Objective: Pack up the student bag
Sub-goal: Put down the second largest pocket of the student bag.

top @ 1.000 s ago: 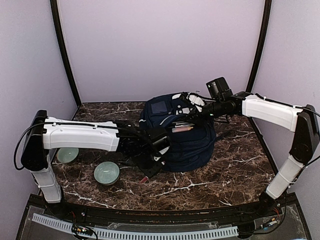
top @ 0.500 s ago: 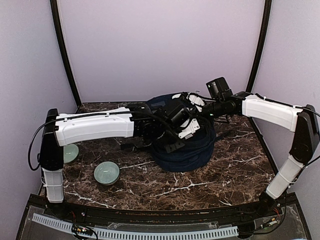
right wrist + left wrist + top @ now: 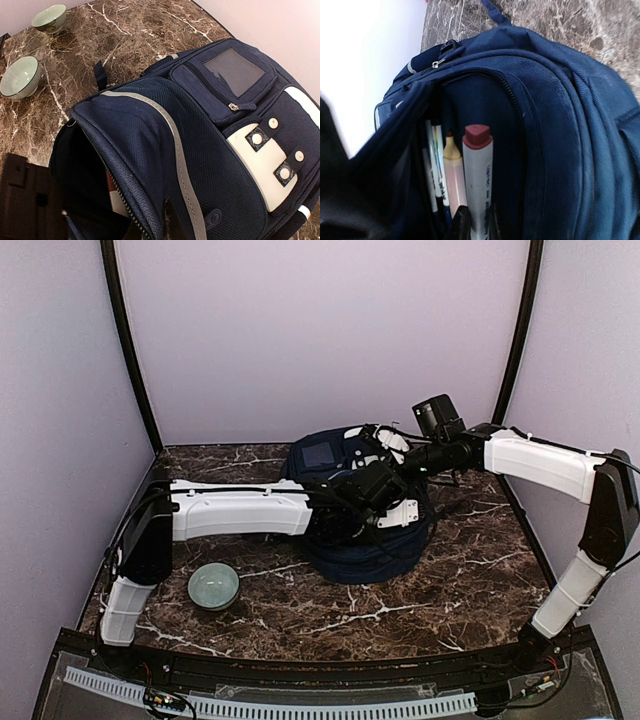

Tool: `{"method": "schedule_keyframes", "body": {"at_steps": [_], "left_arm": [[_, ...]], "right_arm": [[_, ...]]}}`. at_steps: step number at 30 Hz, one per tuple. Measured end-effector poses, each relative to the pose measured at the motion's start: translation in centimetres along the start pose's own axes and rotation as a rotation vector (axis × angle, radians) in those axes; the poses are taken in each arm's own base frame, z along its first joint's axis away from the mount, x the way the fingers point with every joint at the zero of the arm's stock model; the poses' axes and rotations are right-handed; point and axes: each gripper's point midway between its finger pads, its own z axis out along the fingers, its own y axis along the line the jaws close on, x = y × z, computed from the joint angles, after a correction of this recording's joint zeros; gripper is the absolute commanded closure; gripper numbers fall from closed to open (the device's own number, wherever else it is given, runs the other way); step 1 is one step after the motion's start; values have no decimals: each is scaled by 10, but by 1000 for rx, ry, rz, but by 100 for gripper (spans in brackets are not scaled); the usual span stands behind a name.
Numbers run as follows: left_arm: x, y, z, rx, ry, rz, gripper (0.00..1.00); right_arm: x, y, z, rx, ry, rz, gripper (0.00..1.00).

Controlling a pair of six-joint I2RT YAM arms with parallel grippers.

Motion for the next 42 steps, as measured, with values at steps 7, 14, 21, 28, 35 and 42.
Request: {"method": "schedule_keyframes", "body": {"at_steps": [7, 14, 21, 28, 35, 42], "left_arm": [[19, -10, 43, -53, 79, 100, 100], [29, 15, 59, -138, 113, 70, 82], [33, 29, 61, -186, 124, 37, 69], [31, 28, 60, -191, 123, 38, 65], [14, 18, 44, -204, 100, 55, 61], [-18, 8, -35, -193, 11, 53, 60]], "right_arm": [[0, 0, 0, 0, 0, 0, 100], [0, 0, 0, 0, 1, 1, 100], [0, -4, -1, 10, -2, 9, 100], [-1, -4, -1, 11, -6, 7, 100], [1, -3, -1, 8, 0, 7, 100], [3, -12, -6, 21, -5, 13, 100]]}}
